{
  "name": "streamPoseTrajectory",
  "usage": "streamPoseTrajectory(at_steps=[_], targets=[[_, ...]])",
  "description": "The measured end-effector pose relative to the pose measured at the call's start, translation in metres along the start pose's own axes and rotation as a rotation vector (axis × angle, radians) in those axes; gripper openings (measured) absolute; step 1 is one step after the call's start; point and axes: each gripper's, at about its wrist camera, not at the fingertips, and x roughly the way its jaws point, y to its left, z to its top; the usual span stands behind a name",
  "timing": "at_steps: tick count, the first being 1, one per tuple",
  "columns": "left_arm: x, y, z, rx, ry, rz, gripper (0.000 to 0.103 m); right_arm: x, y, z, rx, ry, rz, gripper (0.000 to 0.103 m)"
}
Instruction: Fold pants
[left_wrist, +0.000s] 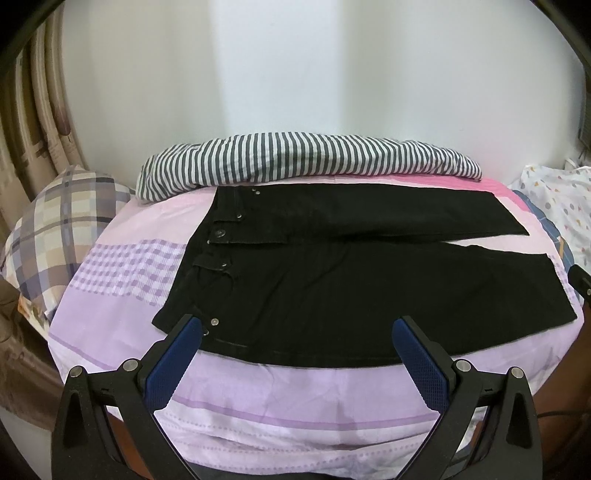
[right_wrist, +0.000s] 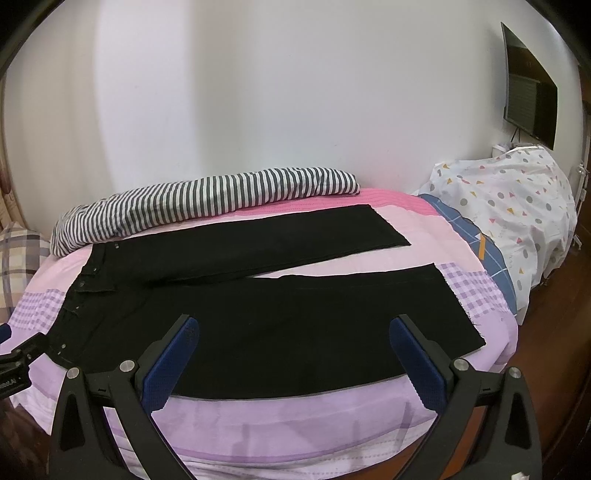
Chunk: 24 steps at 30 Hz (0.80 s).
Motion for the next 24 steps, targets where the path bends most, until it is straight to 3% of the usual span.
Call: streamPoseTrajectory(at_steps=[24], targets=[[-0.0006,0.0016,-0.0007,-0.008,-0.008,0.001,0.102,0.0006,-0.006,-0.0049,-0.002,0.0,-0.019,0.102]])
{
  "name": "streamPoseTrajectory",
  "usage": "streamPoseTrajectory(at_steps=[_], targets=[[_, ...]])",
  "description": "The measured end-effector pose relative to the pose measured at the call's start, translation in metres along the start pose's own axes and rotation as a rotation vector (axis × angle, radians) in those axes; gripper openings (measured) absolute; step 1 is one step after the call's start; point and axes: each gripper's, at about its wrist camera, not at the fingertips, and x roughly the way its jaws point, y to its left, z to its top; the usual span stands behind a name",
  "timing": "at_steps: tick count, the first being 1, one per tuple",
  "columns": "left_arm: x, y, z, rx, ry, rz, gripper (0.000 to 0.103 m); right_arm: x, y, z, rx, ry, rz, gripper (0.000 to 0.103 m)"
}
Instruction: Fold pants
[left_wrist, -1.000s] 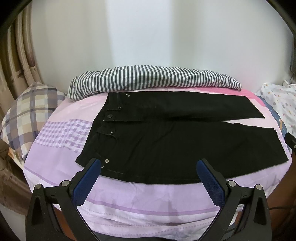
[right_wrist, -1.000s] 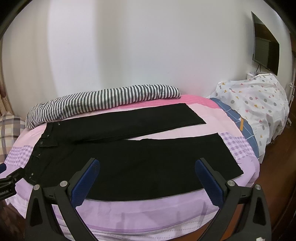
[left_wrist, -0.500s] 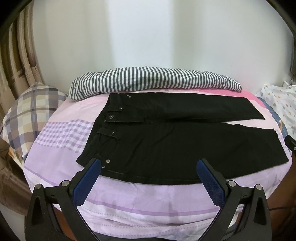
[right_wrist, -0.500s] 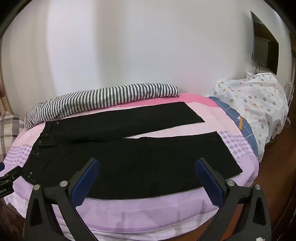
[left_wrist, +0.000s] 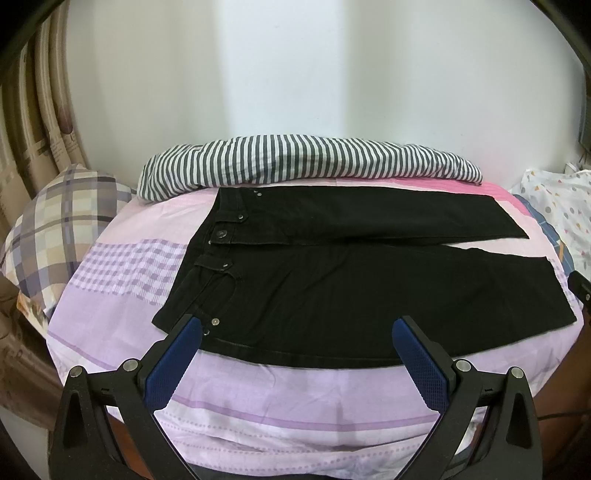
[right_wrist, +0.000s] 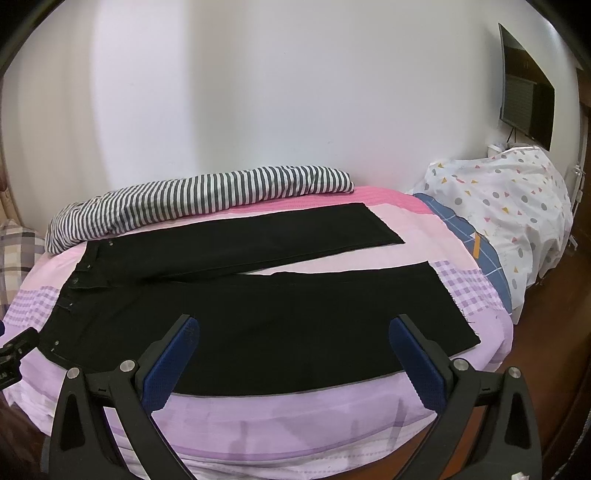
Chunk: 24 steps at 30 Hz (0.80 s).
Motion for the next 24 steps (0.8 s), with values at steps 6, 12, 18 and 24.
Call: streamPoseTrajectory(at_steps=[6,12,18,24], targets=[[-0.0006,-0.0002,-0.0009,0.0,-0.004,-0.007,0.102,-0.0009,0.0001,-0.0001,0.0,-0.002,0.004,0.102],[0.0015,-0.0009,-0.0019,0.006,-0.006,-0.015,0.102,0.0008,-0.0019,0.0008,0.007,0.0,0.003,0.102],[0.0049,-0.0012,-0.0042,0.011,-0.009,-0.011,0.102,0.0043,-0.0021,-0.0007,0.007,0.007,0.005,0.102],[0.0081,-0.0006,-0.0053,0.005,-0.006,-0.016,0.102,0.0066,-0.0038,-0.0029,0.013,0.009,0.005,0.102]])
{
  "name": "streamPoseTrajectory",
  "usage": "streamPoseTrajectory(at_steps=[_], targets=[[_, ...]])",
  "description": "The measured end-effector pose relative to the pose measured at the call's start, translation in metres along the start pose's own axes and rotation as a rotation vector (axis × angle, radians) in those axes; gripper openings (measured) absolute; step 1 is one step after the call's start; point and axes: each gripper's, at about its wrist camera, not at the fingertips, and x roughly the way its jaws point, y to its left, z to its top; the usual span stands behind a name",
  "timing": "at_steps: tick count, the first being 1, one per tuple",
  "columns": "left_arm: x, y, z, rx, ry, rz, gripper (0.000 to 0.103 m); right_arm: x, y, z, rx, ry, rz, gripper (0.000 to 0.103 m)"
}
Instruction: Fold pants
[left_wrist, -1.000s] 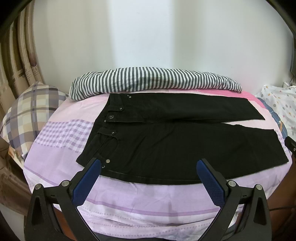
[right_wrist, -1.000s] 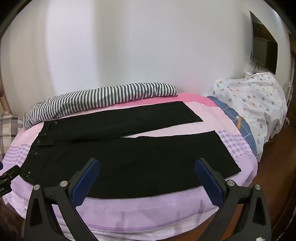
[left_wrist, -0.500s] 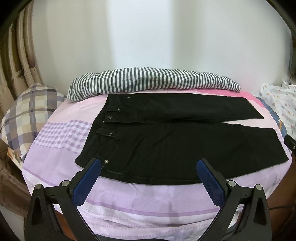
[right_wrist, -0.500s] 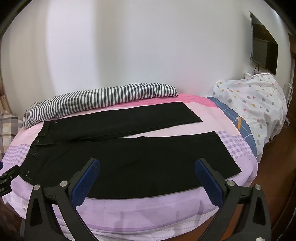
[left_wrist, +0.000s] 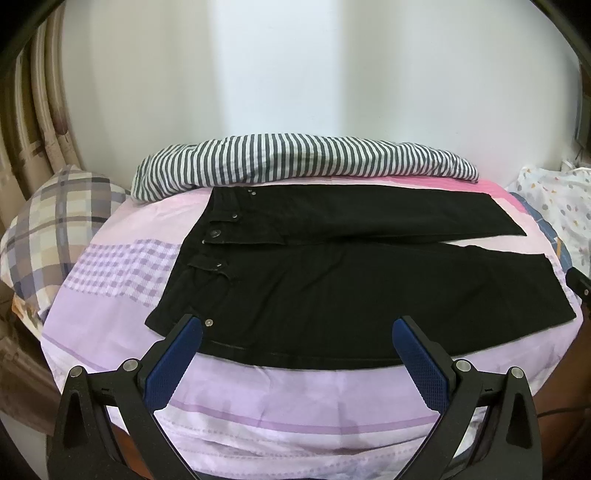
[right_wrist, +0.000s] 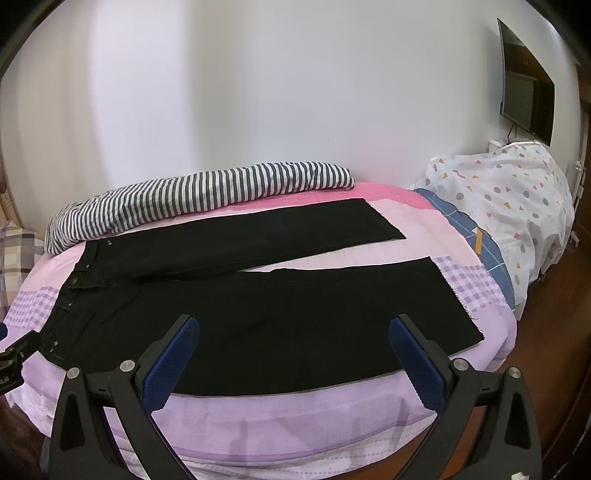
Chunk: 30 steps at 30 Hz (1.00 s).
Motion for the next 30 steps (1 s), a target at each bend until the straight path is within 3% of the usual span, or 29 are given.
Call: streamPoseTrajectory(at_steps=[12,19,28,30], targets=[[0.008,0.002,-0.004,-0.007,0.025,-0.006,0.102,0.008,0.0,0.0,-0.003,0.026,0.009,0.102],[0.028,0.007,0.0,-0.015,0.091,-0.036,0.102,0.027,0.0,0.005,0.008,0.089,0.059,0.102],[0.074,0.072,0.049,-0.106,0.128,-0.035,0.101,0.063,0.003,0.033,0.014,0.171,0.189,0.102],[0.087,0.091,0.064,-0.117,0.12,-0.014,0.094,0.076,0.006,0.043,0.022,0.188,0.198,0.102]])
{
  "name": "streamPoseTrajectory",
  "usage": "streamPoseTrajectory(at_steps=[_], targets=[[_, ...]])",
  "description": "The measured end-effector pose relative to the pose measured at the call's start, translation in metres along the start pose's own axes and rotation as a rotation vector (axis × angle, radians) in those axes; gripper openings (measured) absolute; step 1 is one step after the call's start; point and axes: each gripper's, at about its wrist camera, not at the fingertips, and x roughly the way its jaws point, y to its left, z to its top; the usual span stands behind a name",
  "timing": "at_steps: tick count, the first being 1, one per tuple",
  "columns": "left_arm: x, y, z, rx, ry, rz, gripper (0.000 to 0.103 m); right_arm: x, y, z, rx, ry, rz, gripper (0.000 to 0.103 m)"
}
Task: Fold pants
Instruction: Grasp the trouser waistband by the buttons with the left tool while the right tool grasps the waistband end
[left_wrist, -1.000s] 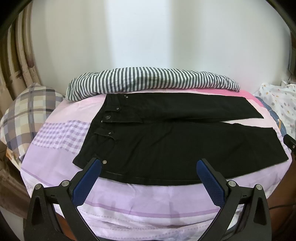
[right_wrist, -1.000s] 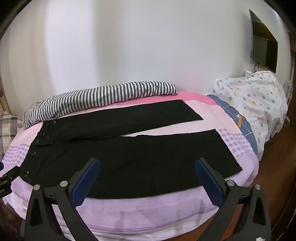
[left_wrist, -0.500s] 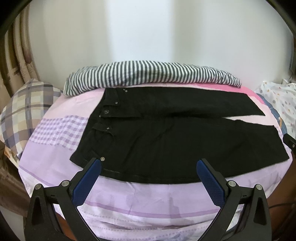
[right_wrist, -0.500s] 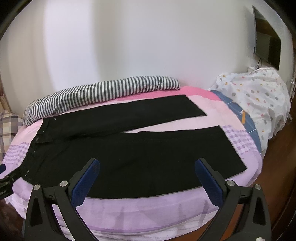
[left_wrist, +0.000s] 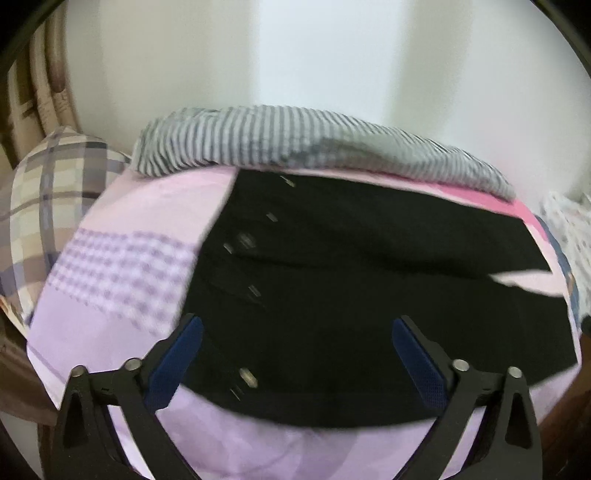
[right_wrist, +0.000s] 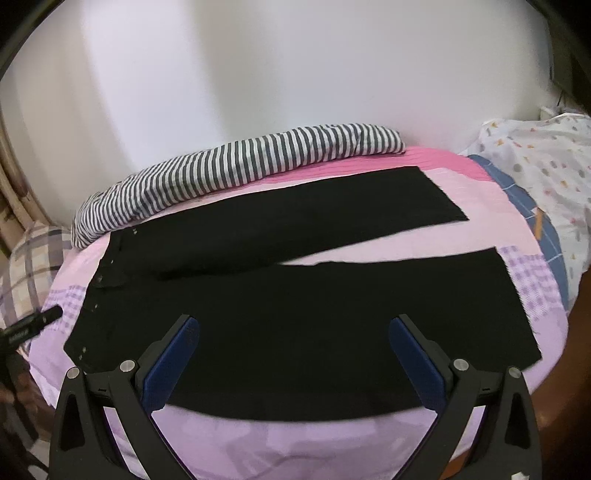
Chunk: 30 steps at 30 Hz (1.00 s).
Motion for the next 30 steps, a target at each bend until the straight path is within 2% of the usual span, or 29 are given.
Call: streamPoseTrajectory(at_steps=[2,4,5,9,12,14,17,18,21,30], targets=[[0.015,0.02,0.023,-0.015,0.008,0.016,0.078,0.009,0.0,0.008,0.007,0.01,0.001,0.102],[0.034,0.042,0.048,-0.053,0.028,-0.004,0.07,0.024,0.005,0.02,0.008,0.026,-0.002,0.102],[0.043,0.051,0.059,-0.077,0.037,-0.023,0.07,0.03,0.006,0.024,0.007,0.033,-0.002,0.102],[0.086,0.087,0.103,-0.191,0.095,-0.129,0.066,0.062,0.026,0.042,-0.009,0.074,0.005,0.102],[0.128,0.112,0.129,-0.298,0.159,-0.226,0.055,0.083,0.042,0.051,-0.025,0.096,0.005,0.102],[0.16,0.126,0.139,-0.376,0.213,-0.285,0.043,0.095,0.05,0.055,-0.034,0.113,0.005,0.102],[0.2,0.142,0.147,-0.453,0.281,-0.365,0.04,0.115,0.065,0.059,-0.054,0.137,-0.001,0.102],[0.209,0.145,0.149,-0.459,0.295,-0.37,0.04,0.122,0.07,0.061,-0.067,0.147,-0.003,0.102],[0.234,0.151,0.153,-0.447,0.325,-0.357,0.04,0.138,0.083,0.063,-0.098,0.16,-0.012,0.102],[0.271,0.144,0.173,-0.391,0.339,-0.438,0.04,0.178,0.11,0.077,-0.133,0.185,-0.005,0.102]])
